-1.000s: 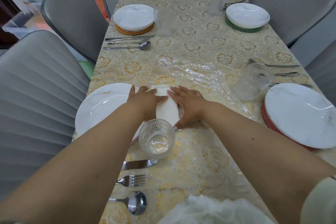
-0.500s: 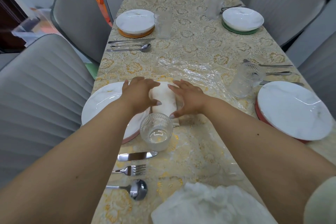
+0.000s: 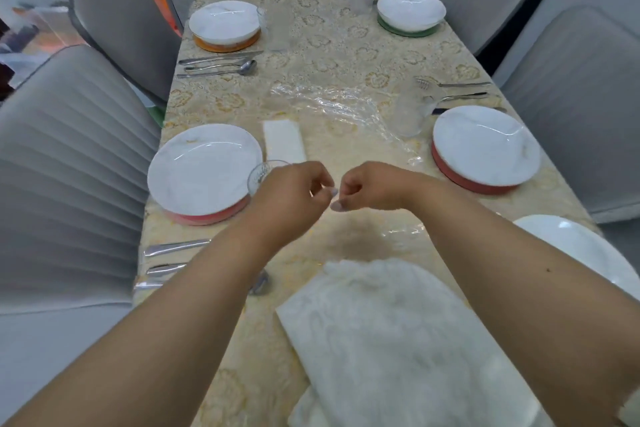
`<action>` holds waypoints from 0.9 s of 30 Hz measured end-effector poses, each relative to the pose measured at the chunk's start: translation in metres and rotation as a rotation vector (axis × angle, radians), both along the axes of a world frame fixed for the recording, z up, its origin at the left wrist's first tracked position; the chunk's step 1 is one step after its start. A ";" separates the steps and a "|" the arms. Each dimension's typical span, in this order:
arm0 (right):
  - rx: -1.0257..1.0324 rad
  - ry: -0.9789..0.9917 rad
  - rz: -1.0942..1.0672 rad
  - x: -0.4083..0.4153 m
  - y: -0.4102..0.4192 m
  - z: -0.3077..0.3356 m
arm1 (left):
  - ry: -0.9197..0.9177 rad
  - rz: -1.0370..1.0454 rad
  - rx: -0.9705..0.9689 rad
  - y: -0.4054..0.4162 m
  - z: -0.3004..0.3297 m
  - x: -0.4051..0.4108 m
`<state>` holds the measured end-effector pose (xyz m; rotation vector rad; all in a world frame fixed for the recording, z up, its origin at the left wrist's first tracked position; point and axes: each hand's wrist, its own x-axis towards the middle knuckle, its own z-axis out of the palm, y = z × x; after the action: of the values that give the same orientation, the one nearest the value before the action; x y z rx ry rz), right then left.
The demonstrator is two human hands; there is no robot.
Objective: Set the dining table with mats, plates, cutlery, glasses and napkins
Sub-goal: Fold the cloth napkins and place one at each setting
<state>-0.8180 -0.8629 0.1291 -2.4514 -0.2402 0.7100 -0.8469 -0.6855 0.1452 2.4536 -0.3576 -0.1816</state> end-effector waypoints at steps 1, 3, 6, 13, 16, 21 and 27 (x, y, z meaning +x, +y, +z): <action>-0.070 0.052 0.031 -0.018 -0.007 -0.001 | 0.074 -0.041 0.063 -0.002 -0.013 -0.013; -0.208 0.100 0.054 -0.054 -0.018 -0.010 | 0.185 -0.130 0.202 -0.005 -0.042 -0.037; -0.349 -0.007 0.031 -0.098 -0.026 -0.037 | 0.248 -0.174 0.318 -0.011 -0.072 -0.063; -0.227 -0.405 -0.203 -0.130 -0.026 -0.052 | 0.175 -0.192 0.246 -0.021 -0.082 -0.080; -0.192 -0.478 -0.164 -0.135 -0.026 -0.048 | 0.272 -0.102 0.075 -0.019 -0.076 -0.081; -0.078 -0.584 -0.083 -0.151 -0.030 -0.046 | 0.518 0.185 -0.247 -0.010 -0.072 -0.088; 0.206 -0.631 -0.489 -0.163 -0.025 -0.023 | 0.450 0.158 0.046 -0.004 -0.065 -0.088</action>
<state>-0.9808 -0.8882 0.1059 -2.3245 0.0548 -0.2912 -0.9348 -0.6892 0.0798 2.3844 0.0374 -0.6639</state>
